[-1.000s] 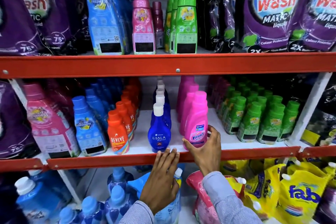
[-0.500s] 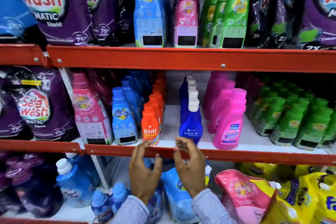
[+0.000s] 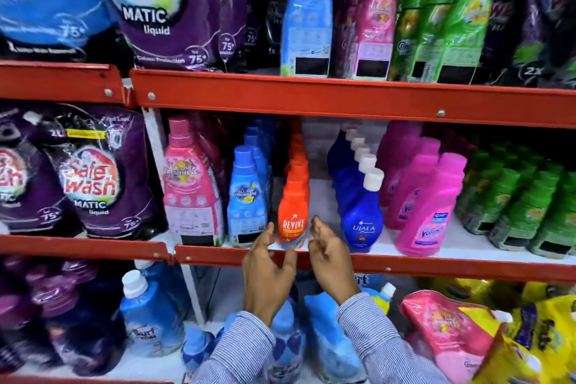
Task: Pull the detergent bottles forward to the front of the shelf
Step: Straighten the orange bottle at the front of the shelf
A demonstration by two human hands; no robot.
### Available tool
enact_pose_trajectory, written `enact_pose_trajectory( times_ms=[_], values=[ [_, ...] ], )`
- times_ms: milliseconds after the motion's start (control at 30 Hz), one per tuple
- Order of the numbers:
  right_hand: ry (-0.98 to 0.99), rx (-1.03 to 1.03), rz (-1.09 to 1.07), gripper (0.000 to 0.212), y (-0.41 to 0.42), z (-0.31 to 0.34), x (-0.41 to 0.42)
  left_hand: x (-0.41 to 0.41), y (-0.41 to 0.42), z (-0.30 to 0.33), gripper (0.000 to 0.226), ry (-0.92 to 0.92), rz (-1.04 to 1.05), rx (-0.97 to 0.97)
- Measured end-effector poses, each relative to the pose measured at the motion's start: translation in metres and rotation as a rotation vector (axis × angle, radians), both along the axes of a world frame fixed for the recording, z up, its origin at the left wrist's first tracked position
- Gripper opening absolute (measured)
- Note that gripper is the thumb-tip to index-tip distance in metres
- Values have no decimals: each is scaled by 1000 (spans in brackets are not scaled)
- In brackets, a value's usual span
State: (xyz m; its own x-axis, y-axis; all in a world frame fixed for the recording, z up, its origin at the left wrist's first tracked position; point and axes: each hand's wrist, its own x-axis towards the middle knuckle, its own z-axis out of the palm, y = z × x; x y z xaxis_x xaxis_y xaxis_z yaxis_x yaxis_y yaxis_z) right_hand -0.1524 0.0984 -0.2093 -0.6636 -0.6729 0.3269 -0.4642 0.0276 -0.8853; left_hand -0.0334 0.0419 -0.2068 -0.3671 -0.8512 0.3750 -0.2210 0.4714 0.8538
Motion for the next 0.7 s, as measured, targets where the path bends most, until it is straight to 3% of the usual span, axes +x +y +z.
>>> enact_pose_trajectory(
  times_ms=[233, 700],
  values=[
    [-55, -15, 50, 51, 0, 5, 4, -3, -9, 7, 45, -65, -101, 21],
    [-96, -63, -27, 51, 3, 2, 5, -5, -20, 3, 54, -112, -165, 68]
  ],
)
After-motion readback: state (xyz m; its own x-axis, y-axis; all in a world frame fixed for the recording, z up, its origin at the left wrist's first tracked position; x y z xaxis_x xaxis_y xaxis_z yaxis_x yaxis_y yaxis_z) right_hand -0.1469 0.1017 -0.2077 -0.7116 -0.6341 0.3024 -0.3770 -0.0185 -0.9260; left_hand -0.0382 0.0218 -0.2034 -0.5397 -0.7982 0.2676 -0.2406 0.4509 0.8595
